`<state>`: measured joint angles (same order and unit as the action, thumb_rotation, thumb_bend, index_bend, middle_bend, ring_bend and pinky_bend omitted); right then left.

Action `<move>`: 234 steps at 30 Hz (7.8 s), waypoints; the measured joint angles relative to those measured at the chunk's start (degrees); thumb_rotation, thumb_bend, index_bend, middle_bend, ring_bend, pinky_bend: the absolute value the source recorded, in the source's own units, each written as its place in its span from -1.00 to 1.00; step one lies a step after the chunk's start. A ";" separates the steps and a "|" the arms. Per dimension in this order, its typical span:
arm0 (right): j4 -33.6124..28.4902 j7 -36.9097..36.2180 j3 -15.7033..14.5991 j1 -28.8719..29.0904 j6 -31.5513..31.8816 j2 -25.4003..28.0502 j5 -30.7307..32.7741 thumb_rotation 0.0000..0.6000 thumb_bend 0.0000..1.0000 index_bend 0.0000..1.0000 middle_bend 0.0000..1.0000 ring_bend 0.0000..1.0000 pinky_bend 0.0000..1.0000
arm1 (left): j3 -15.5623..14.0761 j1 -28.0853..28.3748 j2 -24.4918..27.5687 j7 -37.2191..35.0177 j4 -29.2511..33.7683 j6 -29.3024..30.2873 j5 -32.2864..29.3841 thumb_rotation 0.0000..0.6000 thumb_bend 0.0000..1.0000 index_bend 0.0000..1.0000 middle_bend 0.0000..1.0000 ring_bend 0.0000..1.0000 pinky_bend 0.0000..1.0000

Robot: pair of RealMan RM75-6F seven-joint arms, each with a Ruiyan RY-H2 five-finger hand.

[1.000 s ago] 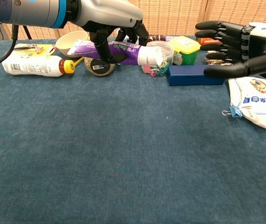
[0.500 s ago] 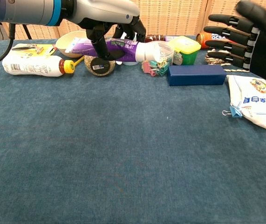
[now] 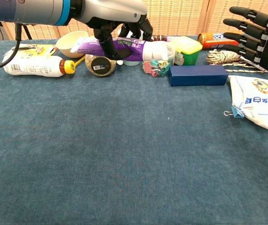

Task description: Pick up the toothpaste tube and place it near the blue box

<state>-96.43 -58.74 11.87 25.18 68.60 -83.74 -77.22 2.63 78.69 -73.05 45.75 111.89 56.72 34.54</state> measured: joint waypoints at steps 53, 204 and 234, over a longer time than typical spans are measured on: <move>-2.16 17.97 7.35 -0.17 -1.32 -10.21 9.91 -0.77 -1.00 -1.00 -1.00 -1.00 -1.00 | 8.88 9.62 -11.47 16.84 0.14 11.77 -20.52 1.00 0.93 0.25 0.11 0.15 0.26; 0.68 15.74 17.78 2.40 -7.86 -18.03 18.32 -0.76 -1.00 -1.00 -1.00 -1.00 -1.00 | 19.03 11.10 -26.49 23.96 -10.61 19.89 -21.71 1.00 0.92 0.28 0.13 0.15 0.26; 1.05 14.27 20.51 2.57 -7.52 -18.79 20.55 -0.75 -1.00 -1.00 -1.00 -1.00 -1.00 | 19.15 10.02 -28.57 24.80 -10.38 23.18 -18.51 1.00 0.91 0.28 0.14 0.16 0.28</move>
<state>-95.38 -44.47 32.38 27.76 61.07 -102.53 -56.67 21.79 88.71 -101.62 70.55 101.51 79.90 16.03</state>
